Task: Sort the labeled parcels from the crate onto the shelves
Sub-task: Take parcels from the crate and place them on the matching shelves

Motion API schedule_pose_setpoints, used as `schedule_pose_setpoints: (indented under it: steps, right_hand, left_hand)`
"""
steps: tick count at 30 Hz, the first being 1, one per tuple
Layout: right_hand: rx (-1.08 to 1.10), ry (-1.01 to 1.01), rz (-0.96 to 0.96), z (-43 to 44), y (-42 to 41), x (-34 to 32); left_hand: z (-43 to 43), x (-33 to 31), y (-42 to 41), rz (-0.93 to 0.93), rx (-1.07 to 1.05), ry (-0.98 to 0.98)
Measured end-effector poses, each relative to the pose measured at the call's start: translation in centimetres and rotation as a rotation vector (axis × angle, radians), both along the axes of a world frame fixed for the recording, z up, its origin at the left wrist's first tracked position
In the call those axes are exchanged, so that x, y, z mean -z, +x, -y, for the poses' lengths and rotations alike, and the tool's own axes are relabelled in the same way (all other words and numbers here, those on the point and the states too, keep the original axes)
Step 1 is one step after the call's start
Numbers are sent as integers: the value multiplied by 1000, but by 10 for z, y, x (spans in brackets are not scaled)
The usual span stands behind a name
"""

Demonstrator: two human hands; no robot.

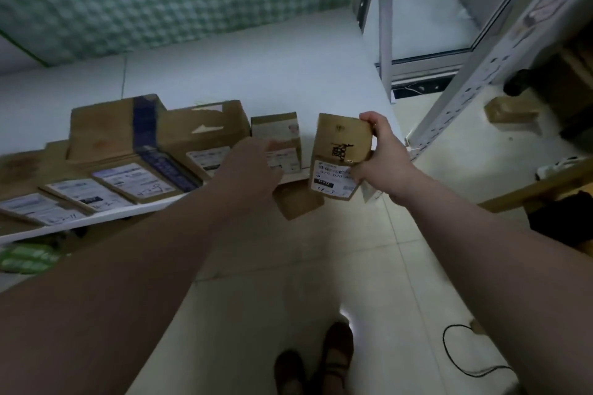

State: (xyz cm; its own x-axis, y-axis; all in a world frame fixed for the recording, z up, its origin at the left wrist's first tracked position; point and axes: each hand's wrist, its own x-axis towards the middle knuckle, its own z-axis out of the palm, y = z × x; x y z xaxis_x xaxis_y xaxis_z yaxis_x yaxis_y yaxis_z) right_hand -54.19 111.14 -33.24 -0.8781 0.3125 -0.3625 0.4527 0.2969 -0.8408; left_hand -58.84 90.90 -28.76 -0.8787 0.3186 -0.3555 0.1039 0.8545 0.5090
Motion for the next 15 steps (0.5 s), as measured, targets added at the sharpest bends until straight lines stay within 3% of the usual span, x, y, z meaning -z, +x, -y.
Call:
schedule_pose_setpoints:
  steps: [4,8,15]
  right_hand:
    - [-88,66,-36,-12,-20,33]
    - [-124,50,-111,-19,-40,48]
    - [-212,124,-170,-18,-53,64]
  left_hand:
    - [-11,37,-8,-62,-54,-34]
    - [-17,57,-17,-207,64,-99]
    - [-28,81,-30,-360,169,-48]
